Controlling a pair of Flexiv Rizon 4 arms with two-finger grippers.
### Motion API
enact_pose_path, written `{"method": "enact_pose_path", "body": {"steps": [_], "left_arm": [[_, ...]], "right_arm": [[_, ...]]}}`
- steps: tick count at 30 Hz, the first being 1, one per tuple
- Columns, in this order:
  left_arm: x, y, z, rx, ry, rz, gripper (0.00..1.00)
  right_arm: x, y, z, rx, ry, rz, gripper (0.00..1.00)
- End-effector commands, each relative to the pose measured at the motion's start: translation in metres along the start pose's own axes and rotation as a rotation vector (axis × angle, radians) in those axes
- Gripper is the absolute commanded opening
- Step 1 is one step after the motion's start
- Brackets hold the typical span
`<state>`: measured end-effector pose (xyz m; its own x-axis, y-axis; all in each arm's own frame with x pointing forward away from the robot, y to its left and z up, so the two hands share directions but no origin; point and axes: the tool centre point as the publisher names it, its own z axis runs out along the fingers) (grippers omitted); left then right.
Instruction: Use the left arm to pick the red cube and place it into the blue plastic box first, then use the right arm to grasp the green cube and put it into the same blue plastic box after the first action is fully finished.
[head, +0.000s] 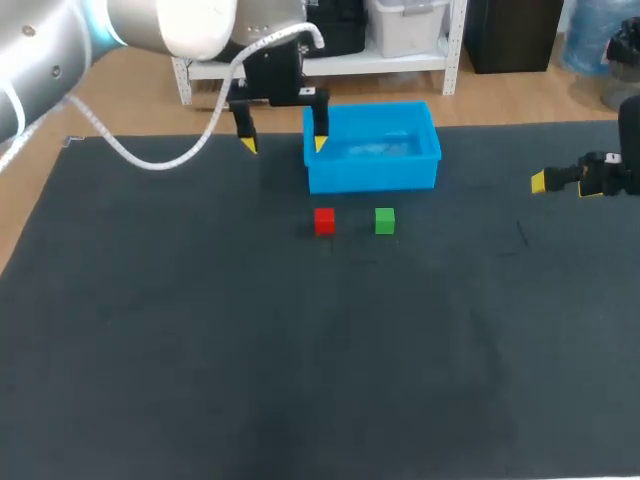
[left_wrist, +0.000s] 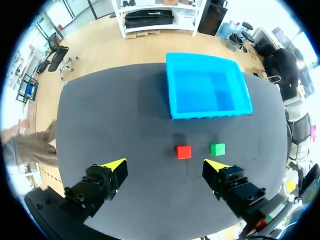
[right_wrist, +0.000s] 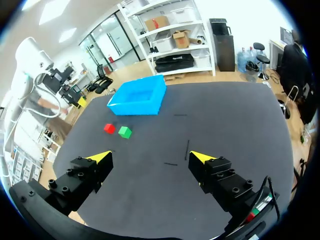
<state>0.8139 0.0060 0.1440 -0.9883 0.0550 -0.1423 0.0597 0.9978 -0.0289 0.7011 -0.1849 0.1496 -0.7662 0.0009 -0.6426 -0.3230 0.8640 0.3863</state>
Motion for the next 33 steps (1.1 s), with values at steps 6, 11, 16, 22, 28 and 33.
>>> {"method": "enact_pose_path", "body": {"steps": [6,11,16,22,28,33], "left_arm": [[-0.009,-0.018,0.01,-0.015,0.032,0.024,1.0],[-0.008,-0.023,0.015,-0.024,0.042,0.034,1.0],[-0.006,-0.026,0.021,-0.023,0.049,0.03,1.0],[-0.002,-0.027,0.028,-0.023,0.058,0.018,1.0],[0.002,-0.028,0.035,-0.019,0.068,0.009,1.0],[0.005,-0.029,0.042,-0.022,0.074,0.003,1.0]], "right_arm": [[0.0,0.0,0.0,0.001,0.0,-0.001,1.0],[0.0,0.0,0.0,0.001,0.0,-0.001,1.0],[0.0,0.0,0.0,0.001,0.0,-0.001,1.0],[0.0,0.0,0.0,0.001,0.0,-0.001,1.0],[0.0,0.0,0.0,0.001,0.0,-0.001,1.0],[0.0,0.0,0.0,0.001,0.0,-0.001,1.0]]}}
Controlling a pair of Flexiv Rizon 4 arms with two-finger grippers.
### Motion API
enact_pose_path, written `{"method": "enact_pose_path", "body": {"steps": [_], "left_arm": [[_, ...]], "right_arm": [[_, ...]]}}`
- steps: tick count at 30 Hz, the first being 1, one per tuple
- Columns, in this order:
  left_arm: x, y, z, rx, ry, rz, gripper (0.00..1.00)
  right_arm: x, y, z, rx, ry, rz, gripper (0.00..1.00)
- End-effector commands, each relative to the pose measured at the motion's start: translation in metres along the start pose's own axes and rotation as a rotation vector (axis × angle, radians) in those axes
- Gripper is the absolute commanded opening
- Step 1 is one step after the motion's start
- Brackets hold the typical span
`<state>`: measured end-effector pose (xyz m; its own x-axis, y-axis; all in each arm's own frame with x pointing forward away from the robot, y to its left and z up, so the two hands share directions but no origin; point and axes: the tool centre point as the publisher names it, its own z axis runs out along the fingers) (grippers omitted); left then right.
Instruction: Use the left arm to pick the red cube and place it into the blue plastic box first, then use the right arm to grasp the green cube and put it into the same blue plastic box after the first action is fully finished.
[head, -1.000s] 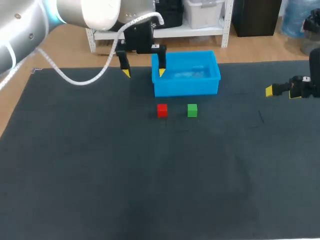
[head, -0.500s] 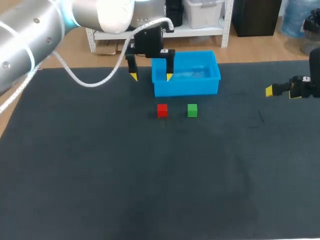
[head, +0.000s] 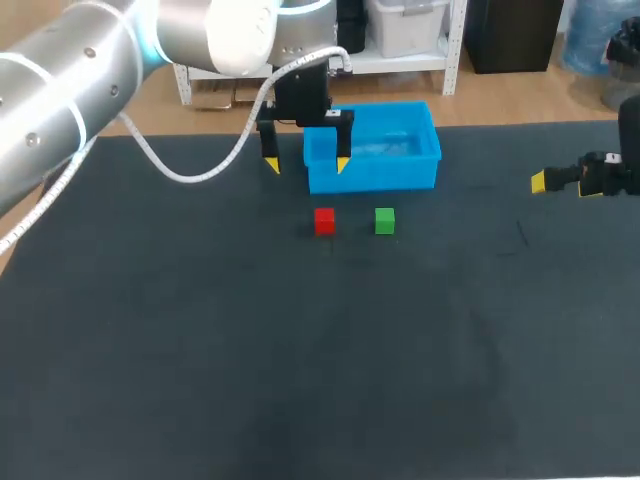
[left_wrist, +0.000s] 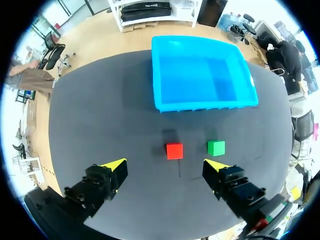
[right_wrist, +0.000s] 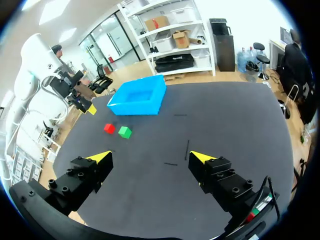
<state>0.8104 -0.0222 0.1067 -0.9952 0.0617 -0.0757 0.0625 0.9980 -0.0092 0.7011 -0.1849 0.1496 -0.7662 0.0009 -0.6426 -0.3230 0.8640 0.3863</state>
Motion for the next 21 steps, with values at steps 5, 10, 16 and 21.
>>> {"method": "enact_pose_path", "body": {"steps": [5,10,16,21], "left_arm": [[0.005,-0.008,0.011,-0.005,0.018,0.01,1.0],[0.012,-0.011,0.018,-0.007,0.024,0.009,1.0],[0.018,-0.012,0.025,-0.01,0.033,0.006,1.0],[0.022,-0.012,0.032,-0.015,0.038,0.003,1.0]], "right_arm": [[0.0,0.0,0.0,0.001,0.0,-0.001,1.0],[0.0,0.0,0.0,0.001,0.0,-0.001,1.0],[0.0,0.0,0.0,0.001,0.0,-0.001,1.0],[0.0,0.0,0.0,0.001,0.0,-0.001,1.0]]}}
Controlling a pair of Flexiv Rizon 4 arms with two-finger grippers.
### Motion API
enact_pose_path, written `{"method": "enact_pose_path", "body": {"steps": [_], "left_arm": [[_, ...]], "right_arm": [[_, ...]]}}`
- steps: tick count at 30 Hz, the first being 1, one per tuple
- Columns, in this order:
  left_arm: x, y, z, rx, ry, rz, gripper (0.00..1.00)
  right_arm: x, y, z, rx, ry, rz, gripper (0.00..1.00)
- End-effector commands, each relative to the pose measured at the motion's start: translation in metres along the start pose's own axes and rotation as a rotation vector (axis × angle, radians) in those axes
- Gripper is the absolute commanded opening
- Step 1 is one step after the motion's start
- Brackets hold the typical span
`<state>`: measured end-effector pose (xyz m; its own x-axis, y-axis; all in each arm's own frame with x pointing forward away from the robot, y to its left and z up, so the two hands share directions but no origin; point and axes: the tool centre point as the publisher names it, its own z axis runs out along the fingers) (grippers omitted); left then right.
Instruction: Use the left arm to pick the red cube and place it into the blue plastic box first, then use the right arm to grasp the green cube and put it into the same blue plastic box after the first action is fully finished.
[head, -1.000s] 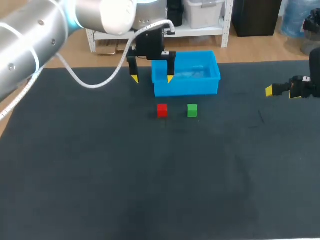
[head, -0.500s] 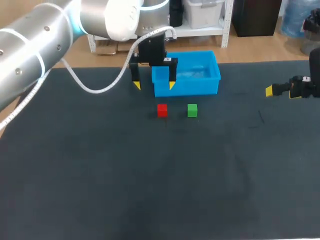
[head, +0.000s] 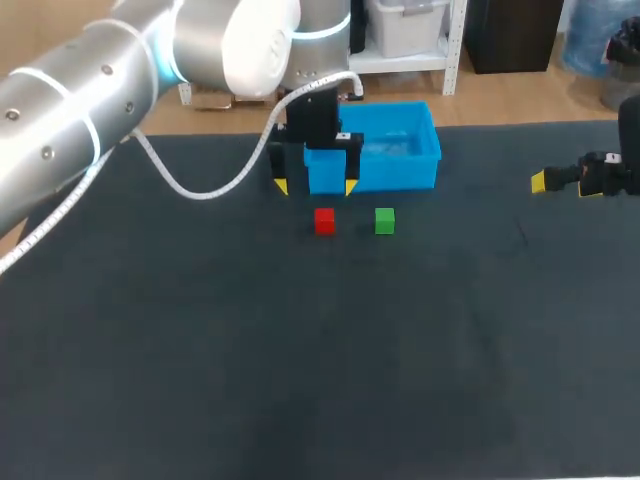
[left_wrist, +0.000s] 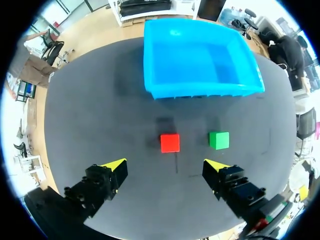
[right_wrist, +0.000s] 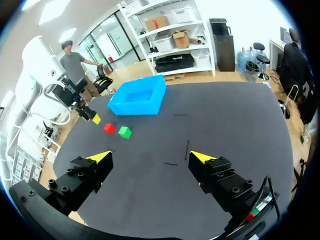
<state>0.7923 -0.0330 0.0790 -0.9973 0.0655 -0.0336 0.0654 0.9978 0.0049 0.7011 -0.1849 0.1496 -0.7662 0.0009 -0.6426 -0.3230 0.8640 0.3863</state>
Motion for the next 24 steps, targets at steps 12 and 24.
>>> {"method": "enact_pose_path", "body": {"steps": [12,24], "left_arm": [[-0.002,-0.004,0.018,0.0,0.001,-0.033,1.0],[-0.01,-0.005,0.028,0.02,-0.002,-0.077,1.0]], "right_arm": [[0.0,0.0,0.0,0.001,0.0,-0.001,1.0],[0.0,0.0,0.0,0.001,0.0,-0.001,1.0]]}}
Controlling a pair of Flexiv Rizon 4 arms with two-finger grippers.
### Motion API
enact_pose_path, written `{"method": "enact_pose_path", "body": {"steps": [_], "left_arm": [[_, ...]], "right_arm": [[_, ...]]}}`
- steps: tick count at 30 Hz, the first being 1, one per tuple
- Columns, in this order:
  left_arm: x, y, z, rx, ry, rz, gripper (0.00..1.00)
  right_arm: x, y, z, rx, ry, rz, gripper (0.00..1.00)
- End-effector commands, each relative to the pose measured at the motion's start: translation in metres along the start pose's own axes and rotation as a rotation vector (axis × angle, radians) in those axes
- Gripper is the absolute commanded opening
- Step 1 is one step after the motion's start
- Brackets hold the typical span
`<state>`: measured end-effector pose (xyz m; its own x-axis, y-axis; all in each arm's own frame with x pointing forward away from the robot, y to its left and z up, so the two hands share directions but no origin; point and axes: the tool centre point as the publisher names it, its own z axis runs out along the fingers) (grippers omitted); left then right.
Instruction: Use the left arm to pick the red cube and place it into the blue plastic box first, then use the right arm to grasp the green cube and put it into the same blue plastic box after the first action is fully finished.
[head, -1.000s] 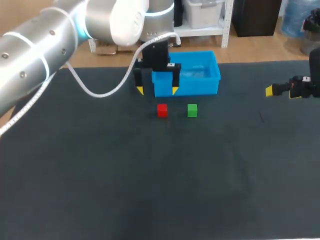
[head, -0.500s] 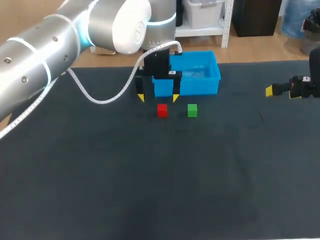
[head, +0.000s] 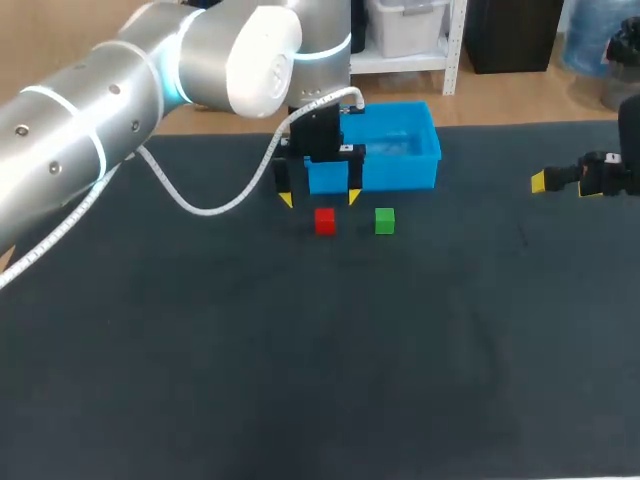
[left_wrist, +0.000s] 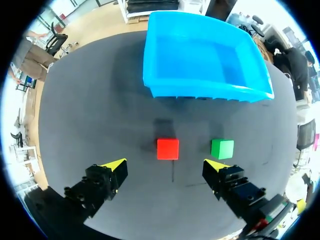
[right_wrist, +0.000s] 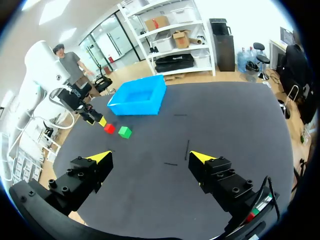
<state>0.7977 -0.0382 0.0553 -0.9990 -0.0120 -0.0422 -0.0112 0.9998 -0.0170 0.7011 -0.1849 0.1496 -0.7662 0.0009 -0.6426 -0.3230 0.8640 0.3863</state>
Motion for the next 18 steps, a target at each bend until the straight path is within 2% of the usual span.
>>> {"method": "enact_pose_path", "body": {"steps": [1,18], "left_arm": [[-0.006,0.0,0.005,0.002,0.008,-0.001,1.0],[-0.011,0.0,0.023,-0.041,0.048,0.024,1.0]], "right_arm": [[0.0,0.0,0.0,0.001,0.0,-0.001,1.0],[0.0,0.0,0.0,0.001,0.0,-0.001,1.0]]}}
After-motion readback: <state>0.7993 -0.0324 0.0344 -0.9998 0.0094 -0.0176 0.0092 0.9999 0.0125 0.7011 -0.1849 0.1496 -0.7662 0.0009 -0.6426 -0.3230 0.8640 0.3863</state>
